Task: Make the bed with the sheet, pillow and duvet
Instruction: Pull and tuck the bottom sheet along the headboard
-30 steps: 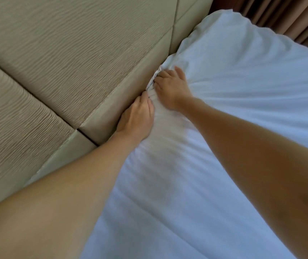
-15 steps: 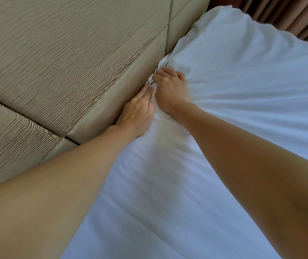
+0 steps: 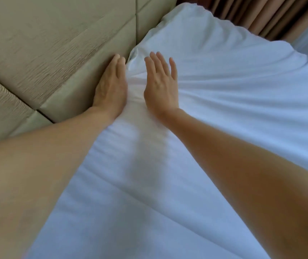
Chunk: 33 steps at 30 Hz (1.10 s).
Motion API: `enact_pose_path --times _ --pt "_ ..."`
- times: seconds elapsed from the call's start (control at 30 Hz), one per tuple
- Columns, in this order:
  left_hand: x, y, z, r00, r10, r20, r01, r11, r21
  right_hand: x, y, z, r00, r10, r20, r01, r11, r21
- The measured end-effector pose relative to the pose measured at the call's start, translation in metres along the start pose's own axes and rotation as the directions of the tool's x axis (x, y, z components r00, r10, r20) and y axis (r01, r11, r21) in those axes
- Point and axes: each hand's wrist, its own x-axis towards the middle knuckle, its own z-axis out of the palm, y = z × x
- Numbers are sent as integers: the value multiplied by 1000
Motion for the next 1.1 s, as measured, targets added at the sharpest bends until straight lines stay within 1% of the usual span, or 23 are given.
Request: enact_pose_path --times 0.03,0.1,0.17,0.3,0.4,0.5,0.53,0.6,0.7,0.77,0.83,0.87,0.93,1.0,1.03,1.1 --pt "-6 0 -3 1000 15 -27 -15 1000 16 -11 6 -5 1000 22 -9 -22 1000 9" --pt "-26 4 -10 998 -19 -54 20 1000 21 -38 23 -15 995 77 -66 -74 996 48" --pt "-56 20 -18 999 -42 -19 43 998 42 -70 36 -22 983 141 -116 -133 988 77" --pt "-123 62 -24 986 104 134 -117 988 96 -129 42 -36 976 171 -134 -162 984 71" --pt "-174 83 -19 966 138 218 -164 981 107 -183 38 -47 964 229 -136 -219 972 85" --pt "-232 85 -13 920 280 274 -322 939 120 -244 37 -53 945 312 -97 -302 948 103" --pt "-248 78 -11 904 292 311 -343 931 122 -264 36 -55 947 311 -82 -305 949 82" --pt "-274 58 -12 896 240 374 -317 935 160 -297 31 -60 956 290 -32 -290 957 17" --pt "-307 29 -24 925 91 369 -182 959 218 -336 14 -66 949 288 129 -288 957 -18" --pt "-333 16 -34 937 18 348 -107 965 238 -358 2 -72 940 265 213 -262 964 -45" --pt "-360 11 -43 936 -48 349 -49 964 262 -382 -10 -77 895 250 370 -252 967 -43" --pt "-374 10 -48 926 -86 367 -20 961 276 -394 -16 -81 870 253 424 -260 965 -41" --pt "-398 13 -60 894 -170 415 38 951 307 -415 -27 -93 844 254 472 -261 964 -52" --pt "-417 20 -71 840 -245 484 89 942 322 -433 -34 -108 813 248 527 -255 965 -62" --pt "-427 26 -79 795 -282 537 120 941 317 -442 -37 -118 787 253 562 -262 963 -67" --pt "-447 42 -97 678 -338 653 178 937 300 -461 -41 -141 738 275 616 -293 953 -74"
